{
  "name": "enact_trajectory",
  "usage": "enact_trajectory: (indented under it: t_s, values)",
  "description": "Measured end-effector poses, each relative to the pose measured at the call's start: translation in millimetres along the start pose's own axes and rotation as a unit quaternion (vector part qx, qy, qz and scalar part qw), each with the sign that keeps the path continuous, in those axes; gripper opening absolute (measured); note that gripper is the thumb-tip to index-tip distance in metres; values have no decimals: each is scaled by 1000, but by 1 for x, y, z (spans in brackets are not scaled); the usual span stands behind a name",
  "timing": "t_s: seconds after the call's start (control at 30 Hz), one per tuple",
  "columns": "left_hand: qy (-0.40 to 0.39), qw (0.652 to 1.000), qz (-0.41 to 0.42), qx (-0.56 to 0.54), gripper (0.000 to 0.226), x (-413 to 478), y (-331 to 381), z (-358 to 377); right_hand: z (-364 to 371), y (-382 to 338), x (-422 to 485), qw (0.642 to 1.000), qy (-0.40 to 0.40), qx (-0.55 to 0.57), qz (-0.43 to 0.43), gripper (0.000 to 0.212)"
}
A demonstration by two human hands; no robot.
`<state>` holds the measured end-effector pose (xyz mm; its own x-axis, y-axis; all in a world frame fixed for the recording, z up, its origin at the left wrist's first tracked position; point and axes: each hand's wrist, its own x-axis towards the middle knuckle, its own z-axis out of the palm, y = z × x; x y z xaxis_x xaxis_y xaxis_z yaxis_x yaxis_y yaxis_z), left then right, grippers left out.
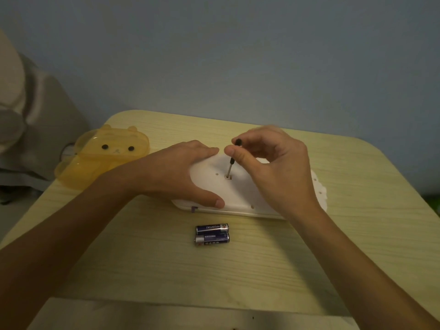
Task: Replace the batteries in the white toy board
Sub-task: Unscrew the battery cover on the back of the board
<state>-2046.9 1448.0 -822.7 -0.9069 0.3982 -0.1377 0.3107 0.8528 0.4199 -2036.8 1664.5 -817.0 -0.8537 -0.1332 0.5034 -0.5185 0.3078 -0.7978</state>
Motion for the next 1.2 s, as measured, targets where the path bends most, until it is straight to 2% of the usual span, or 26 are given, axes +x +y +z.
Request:
enact_trajectory:
  t_s: [0.13,0.27,0.43,0.53,0.6,0.7,0.77,0.87,0.9,0.97,1.07,1.13,1.2]
  values:
    - [1,1000,-4,-2,135,0,0,1,-5,2,1,1000,-18,9,17,23]
    - [-3,1000,-7,-1,136,0,1,1,-7,1,-2,999,-34,-9,-18,18]
    - [1,1000,-3,-5,134,0,0,0,-1,-6,0,997,44,52,33,20]
    - [1,1000,-7,-5,135,-1,-1,1,1,-7,2,994,47,84,53,22]
    - [1,1000,-9,-4,136,0,0,1,0,-5,2,991,37,109,73,24]
    - [-1,1000,-8,-5,135,0,0,1,-2,1,4,988,-17,133,82,16]
    - [-5,1000,-5,-5,133,0,-1,2,-2,2,4,988,-60,117,75,20]
    - [-3,1000,-3,-1,133,-1,-2,2,-5,-4,7,990,-77,111,33,28]
    - [-2,1000,-2,-1,133,-1,-2,2,-8,-7,9,993,-80,86,8,30]
    - [-3,1000,-1,0,132,-1,-2,2,-16,-11,13,988,-132,-50,-54,36]
    - [1,1000,5,-12,128,-2,-4,3,-17,-4,11,920,-274,-263,-95,55]
    - [3,1000,6,-18,128,-2,-5,3,-17,2,7,893,-318,-306,-84,59]
    - [3,1000,7,-13,130,-2,-6,2,-20,7,6,891,-322,-308,-83,59]
